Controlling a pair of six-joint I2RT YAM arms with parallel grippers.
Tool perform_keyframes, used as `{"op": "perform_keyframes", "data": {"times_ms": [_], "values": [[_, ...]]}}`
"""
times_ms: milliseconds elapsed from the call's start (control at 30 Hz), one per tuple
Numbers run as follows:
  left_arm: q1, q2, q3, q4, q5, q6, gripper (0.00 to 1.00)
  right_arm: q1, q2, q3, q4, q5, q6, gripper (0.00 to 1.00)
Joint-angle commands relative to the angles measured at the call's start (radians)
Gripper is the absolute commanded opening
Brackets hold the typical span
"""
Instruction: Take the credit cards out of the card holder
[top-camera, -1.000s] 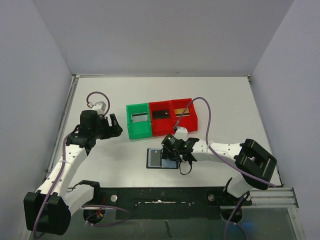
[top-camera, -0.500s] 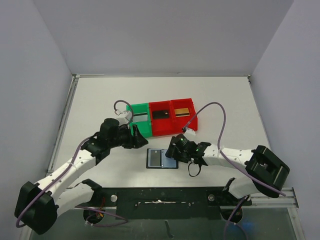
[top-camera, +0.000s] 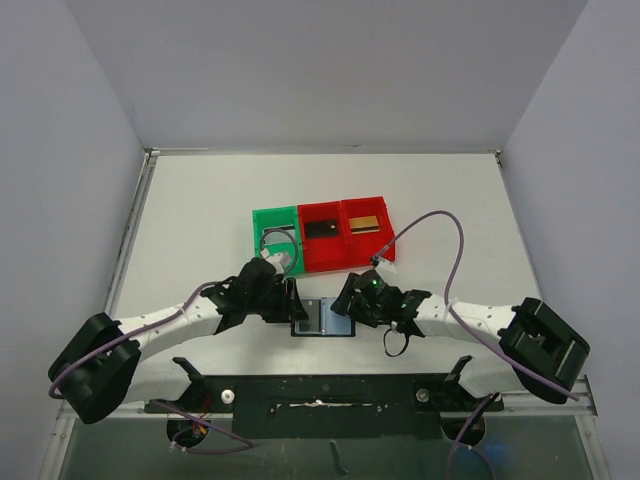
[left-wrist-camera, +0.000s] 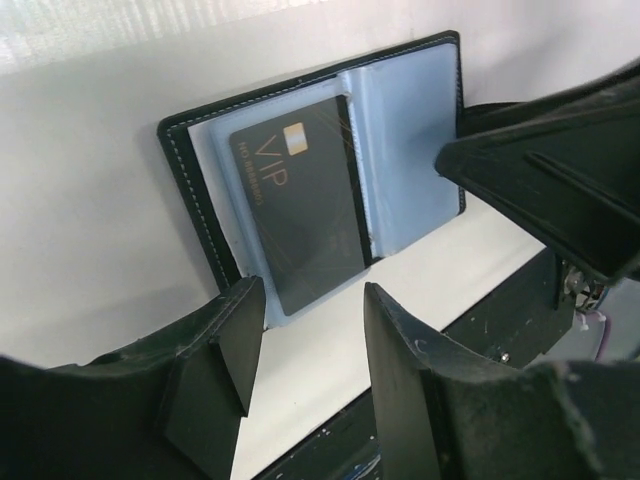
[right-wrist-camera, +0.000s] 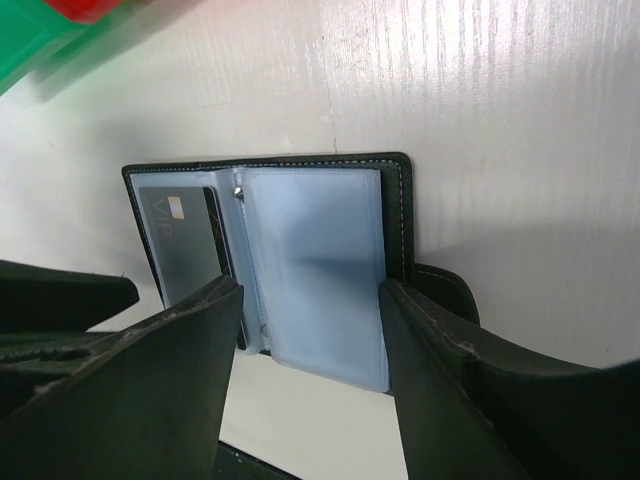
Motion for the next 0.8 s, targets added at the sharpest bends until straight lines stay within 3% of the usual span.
{"op": "perform_keyframes", "data": {"times_ms": [0,167,400,567,767], "values": [[-0.008,0.014,-0.015,0.077,-0.035,-0.033,0.42,0.008,-0.058,0.024,-0.053,0.012,-0.034,0.59],[-0.010,0.035,-0.015,0.087,-0.033,-0.028,0.40,0.013,-0.034,0.068,-0.111,0.027,-0.046,0.56],[-0.014,0.068,-0.012,0.109,-0.014,-0.023,0.30,0.024,0.048,0.091,-0.077,-0.003,-0.055,0.45],[-0.020,0.096,-0.015,0.124,-0.001,-0.024,0.24,0.020,0.089,0.106,-0.100,-0.014,-0.045,0.43],[-0.034,0.116,-0.019,0.141,0.002,-0.029,0.17,0.012,0.026,0.033,0.103,-0.110,-0.061,0.30]]}}
